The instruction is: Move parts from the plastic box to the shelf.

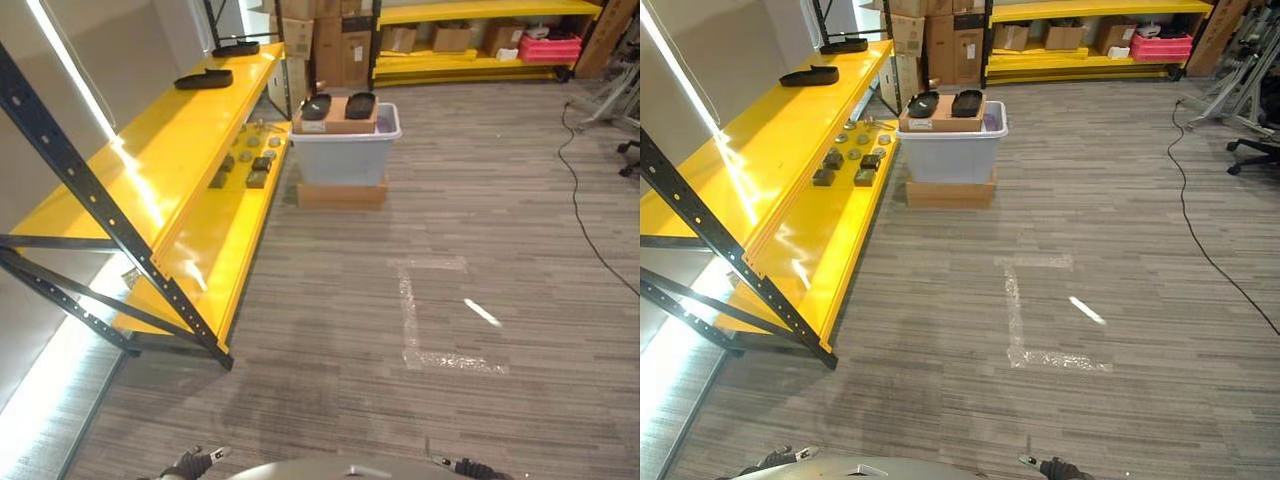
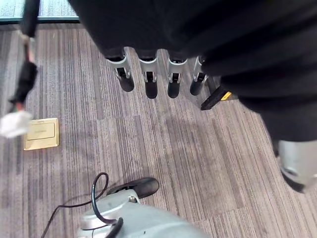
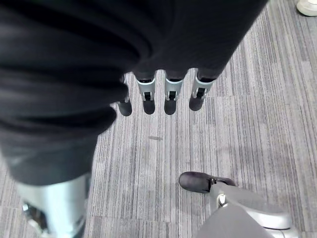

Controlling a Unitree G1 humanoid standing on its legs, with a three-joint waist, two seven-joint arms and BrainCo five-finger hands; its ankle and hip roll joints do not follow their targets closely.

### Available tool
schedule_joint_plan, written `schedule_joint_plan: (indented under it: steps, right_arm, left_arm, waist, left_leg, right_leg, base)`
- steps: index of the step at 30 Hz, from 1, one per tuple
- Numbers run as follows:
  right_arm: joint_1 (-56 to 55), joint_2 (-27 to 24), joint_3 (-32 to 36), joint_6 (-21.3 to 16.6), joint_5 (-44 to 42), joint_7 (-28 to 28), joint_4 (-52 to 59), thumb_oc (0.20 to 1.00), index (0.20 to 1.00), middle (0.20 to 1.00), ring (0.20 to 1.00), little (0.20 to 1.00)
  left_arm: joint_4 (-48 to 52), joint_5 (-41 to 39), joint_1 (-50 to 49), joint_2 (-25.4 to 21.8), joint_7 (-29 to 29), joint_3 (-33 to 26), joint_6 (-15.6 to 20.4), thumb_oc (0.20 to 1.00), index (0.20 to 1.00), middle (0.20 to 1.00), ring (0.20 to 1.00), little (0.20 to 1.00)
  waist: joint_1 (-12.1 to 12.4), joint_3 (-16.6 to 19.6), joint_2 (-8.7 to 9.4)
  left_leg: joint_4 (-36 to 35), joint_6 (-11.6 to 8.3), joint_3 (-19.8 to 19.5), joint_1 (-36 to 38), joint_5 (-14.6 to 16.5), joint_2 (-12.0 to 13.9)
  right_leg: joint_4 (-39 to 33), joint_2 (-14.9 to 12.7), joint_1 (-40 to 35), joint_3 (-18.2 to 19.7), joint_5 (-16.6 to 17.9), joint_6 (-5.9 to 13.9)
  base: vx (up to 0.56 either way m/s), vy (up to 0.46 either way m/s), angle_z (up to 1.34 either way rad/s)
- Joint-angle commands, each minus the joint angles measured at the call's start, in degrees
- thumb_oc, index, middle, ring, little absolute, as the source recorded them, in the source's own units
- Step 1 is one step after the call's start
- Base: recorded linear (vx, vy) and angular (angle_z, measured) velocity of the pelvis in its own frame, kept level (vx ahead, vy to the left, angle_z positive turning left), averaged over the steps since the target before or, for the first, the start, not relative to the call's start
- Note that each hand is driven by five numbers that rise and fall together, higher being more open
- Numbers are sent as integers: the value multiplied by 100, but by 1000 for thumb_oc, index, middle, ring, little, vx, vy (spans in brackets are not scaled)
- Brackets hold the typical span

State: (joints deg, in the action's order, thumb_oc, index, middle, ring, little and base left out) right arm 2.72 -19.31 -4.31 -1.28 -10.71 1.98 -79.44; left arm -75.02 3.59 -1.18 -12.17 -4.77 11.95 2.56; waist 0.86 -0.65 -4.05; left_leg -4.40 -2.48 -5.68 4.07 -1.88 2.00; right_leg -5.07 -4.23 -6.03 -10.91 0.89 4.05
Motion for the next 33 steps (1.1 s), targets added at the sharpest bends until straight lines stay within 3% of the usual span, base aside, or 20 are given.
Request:
schedule_joint_plan:
  steps: [1,11,18,22,25,27,30,32,33]
  right_arm:
    - [203,124,-108,-93,115,138,-213,1000,1000,1000,1000,1000]
    - [256,170,-190,-113,81,118,-160,1000,1000,1000,1000,1000]
    - [353,214,-227,-121,34,115,-107,1000,1000,1000,1000,1000]
    - [376,214,-230,-135,-3,105,-27,1000,1000,1000,1000,1000]
    - [378,210,-232,-136,15,111,0,1000,1000,1000,1000,1000]
    - [459,255,-283,-133,85,101,72,1000,1000,1000,1000,1000]
    - [587,327,-464,-122,212,57,131,1000,1000,1000,1000,1000]
    - [595,348,-470,-117,227,66,172,1000,1000,1000,1000,1000]
    - [584,359,-490,-126,236,74,193,1000,1000,1000,1000,1000]
  left_arm:
    - [-477,114,339,-95,-136,-69,128,1000,1000,1000,1000,1000]
    - [-431,51,402,-28,-115,-3,154,1000,1000,1000,1000,1000]
    - [-398,51,488,-83,-110,37,131,1000,1000,1000,1000,1000]
    - [-336,41,526,-126,-128,29,134,1000,1000,1000,1000,1000]
    - [-300,64,544,-145,-133,39,139,1000,1000,1000,1000,1000]
    - [-351,73,537,-164,-139,-2,141,1000,1000,1000,1000,1000]
    - [-400,123,612,-228,-109,38,110,1000,1000,1000,1000,1000]
    - [-435,156,622,-228,-90,36,103,1000,1000,1000,1000,1000]
    - [-437,128,625,-240,-99,10,104,1000,1000,1000,1000,1000]
  waist:
    - [31,31,309]
    - [18,-19,359]
    - [52,-218,464]
    - [83,-335,506]
    - [91,-380,514]
    - [94,-453,489]
    - [100,-609,413]
    - [98,-610,428]
    - [101,-594,482]
  left_leg:
    - [-54,-56,-17,-50,297,34]
    - [170,-29,-8,-69,438,11]
    - [1073,68,-117,-377,829,-91]
    - [1336,165,-160,-466,983,-177]
    - [1285,243,-191,-462,993,-224]
    - [1166,363,-64,-431,986,-276]
    - [1150,417,-2,-464,946,-227]
    - [1035,412,65,-398,950,-218]
    - [794,381,156,-287,930,-231]
  right_leg:
    - [7,-323,51,-31,-185,351]
    - [50,-335,13,49,-206,335]
    - [732,-386,211,184,-453,250]
    - [967,-400,296,258,-499,300]
    - [1105,-446,414,289,-441,372]
    - [1469,-565,767,463,-147,578]
    - [2061,-542,1176,559,-168,613]
    - [1860,-578,1261,447,-140,599]
    - [1292,-597,1222,330,51,554]
  base:
    - [11,14,-4]
    - [12,16,-4]
    - [10,33,0]
    - [15,90,-2]
    - [-6,120,1]
    - [-49,176,-9]
    - [-40,116,-31]
    - [74,17,-18]
    - [99,-39,-34]
